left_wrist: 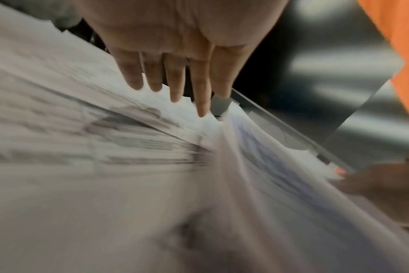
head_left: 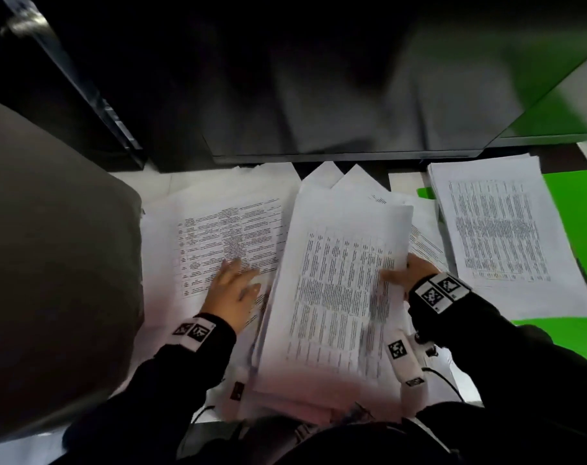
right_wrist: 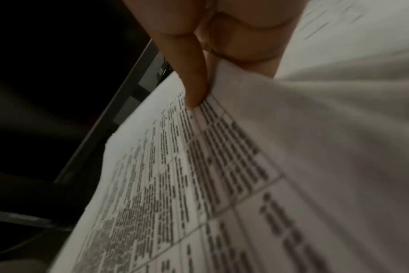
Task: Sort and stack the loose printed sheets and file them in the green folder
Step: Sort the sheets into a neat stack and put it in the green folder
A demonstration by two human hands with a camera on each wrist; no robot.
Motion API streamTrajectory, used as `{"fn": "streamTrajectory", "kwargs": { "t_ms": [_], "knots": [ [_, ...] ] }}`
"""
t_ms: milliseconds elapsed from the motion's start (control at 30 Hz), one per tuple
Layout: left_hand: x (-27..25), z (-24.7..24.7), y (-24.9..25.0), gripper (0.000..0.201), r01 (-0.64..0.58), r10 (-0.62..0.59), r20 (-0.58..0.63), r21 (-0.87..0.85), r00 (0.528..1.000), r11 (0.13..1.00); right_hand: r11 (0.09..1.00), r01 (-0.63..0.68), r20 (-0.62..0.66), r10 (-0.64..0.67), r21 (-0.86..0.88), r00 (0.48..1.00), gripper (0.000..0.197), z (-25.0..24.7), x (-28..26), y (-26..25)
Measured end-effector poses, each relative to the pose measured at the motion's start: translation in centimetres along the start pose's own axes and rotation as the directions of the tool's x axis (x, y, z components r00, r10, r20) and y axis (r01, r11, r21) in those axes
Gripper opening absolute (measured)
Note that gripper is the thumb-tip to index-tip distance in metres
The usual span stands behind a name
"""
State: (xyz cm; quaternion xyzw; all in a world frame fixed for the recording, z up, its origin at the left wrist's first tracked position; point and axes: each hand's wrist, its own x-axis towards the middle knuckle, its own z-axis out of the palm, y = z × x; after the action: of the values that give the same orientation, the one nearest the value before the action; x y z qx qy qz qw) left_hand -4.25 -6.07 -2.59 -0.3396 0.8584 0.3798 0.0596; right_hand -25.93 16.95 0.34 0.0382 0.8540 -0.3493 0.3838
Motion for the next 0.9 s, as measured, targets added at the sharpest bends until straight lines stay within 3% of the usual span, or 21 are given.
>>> {"fn": "streamTrajectory", "kwargs": {
  "t_ms": [67,133,267,333,367,433,500,567,633,767,833,900],
  "knots": [
    [0.4,-0.3,-0.7,0.053,0.011,-0.041,0.137,0.209,0.990,0.978,0.999,-0.011,-0.122,0.005,-0.050,0.993,0.037,-0.9,0.4,1.0],
    [0.0,-0.5,-1.0,0.052,-0.016,-0.044,0.196,0.292,0.980,0.956,1.000,-0.007,-0.182,0.007,0.002,0.983,0.038,-1.5,0.8,1.9],
    [-1.7,-1.0,0.1,0.042,-0.059,0.016,0.120,0.365,0.993,0.929,0.991,-0.024,-0.196,0.050,0.135,0.979,0.040,-1.8,1.1,3.0],
    [-2.3,-1.2,1.4,0.036,-0.084,0.038,0.132,0.367,0.991,0.926,0.985,-0.006,-0.123,0.028,0.174,0.992,0.037,-1.8,1.1,3.1],
    [-2.2,-1.3,1.8,0.032,-0.081,0.032,0.142,0.350,0.989,0.933,0.975,-0.017,-0.055,0.030,0.221,0.998,0.040,-1.8,1.3,3.2],
    [-0.9,-1.8,2.1,0.023,-0.031,-0.010,0.139,0.292,0.990,0.956,0.958,-0.045,0.034,0.036,0.282,0.999,0.076,-1.9,2.7,4.1],
    [1.5,-2.7,1.7,0.024,0.024,-0.038,0.051,0.248,0.998,0.969,0.949,-0.054,0.071,0.033,0.312,0.997,0.088,-2.1,4.9,6.1],
    [4.2,-4.1,0.8,0.041,0.090,-0.070,-0.082,0.277,0.994,0.957,0.949,-0.037,0.083,0.011,0.314,0.996,0.085,-2.3,6.0,7.1],
    [6.1,-5.5,0.0,0.062,0.167,-0.128,-0.134,0.336,0.983,0.927,0.957,-0.037,0.065,0.019,0.289,0.998,0.070,-2.2,4.6,5.8],
    [8.2,-6.8,-1.0,0.088,0.241,-0.264,0.007,0.388,0.964,0.890,0.972,-0.075,-0.003,0.077,0.223,0.997,0.022,-2.0,3.5,5.0],
    [8.3,-6.6,-0.7,0.089,0.220,-0.287,0.093,0.436,0.953,0.873,0.973,-0.083,-0.013,0.088,0.215,0.996,0.019,-2.0,3.9,5.3],
    [8.2,-6.0,-0.4,0.074,0.171,-0.247,0.117,0.447,0.962,0.878,0.974,-0.093,-0.008,0.097,0.206,0.995,0.039,-2.0,4.8,6.0]
  ]
}}
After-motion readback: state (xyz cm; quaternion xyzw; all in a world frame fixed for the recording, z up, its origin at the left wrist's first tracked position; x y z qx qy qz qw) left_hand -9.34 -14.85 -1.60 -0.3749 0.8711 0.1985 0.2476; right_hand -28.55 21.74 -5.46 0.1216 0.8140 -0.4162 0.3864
